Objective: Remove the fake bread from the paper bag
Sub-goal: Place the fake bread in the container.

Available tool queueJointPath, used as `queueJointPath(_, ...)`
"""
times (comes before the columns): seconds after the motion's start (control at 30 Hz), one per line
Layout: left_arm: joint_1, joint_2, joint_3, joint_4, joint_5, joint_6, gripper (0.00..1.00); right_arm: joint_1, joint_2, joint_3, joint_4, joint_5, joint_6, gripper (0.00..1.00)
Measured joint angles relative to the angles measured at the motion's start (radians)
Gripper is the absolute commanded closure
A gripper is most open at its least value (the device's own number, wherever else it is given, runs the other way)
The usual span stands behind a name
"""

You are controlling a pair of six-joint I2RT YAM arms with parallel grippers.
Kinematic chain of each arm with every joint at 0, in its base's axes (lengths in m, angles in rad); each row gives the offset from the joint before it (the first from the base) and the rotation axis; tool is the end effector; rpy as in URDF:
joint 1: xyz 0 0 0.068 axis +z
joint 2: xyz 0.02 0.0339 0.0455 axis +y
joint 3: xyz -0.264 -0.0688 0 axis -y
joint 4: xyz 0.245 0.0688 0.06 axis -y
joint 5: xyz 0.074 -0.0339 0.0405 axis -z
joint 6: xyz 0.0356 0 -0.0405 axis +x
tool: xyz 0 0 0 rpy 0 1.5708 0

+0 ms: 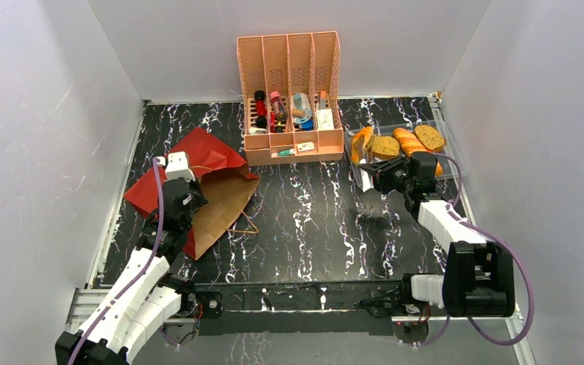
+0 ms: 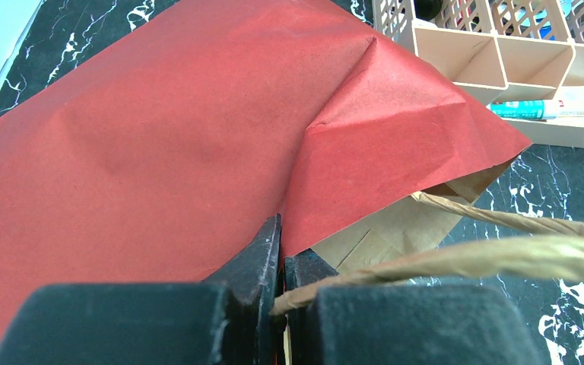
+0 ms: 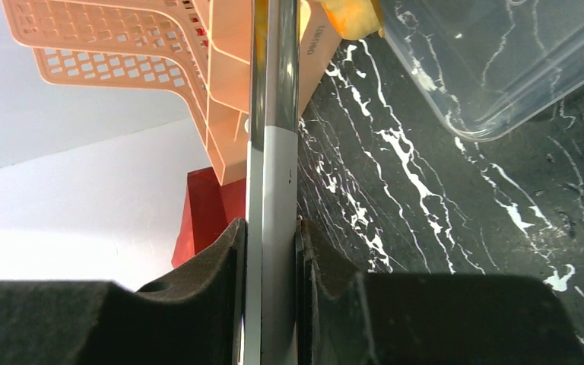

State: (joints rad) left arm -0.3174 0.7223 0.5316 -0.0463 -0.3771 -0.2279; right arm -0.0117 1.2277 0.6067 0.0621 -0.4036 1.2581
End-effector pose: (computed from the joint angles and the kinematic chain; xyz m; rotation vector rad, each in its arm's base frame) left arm 0.1732 -0.0431 0.2754 -0.1866 1.7814 -0.0500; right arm 0.2560 0.0110 0.2118 1.1512 2.0012 1.1229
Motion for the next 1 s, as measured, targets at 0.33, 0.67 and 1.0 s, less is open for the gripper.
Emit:
queueJointPath(0.33,0.0,0.001,0.0,0.0,0.002,0.0,1.0,-0.065,0.045,-0.063,0.097,-0.09,-0.007,0.67)
queueJointPath(0.67,0.0,0.003,0.0,0.0,0.005,0.0,1.0,-0.108,0.044,-0.093,0.109,-0.149,-0.021,0.63)
queueJointPath(1.0,0.0,0.003,0.0,0.0,0.009,0.0,1.0,-0.179,-0.036,-0.114,0.083,-0.184,-0.023,0.63)
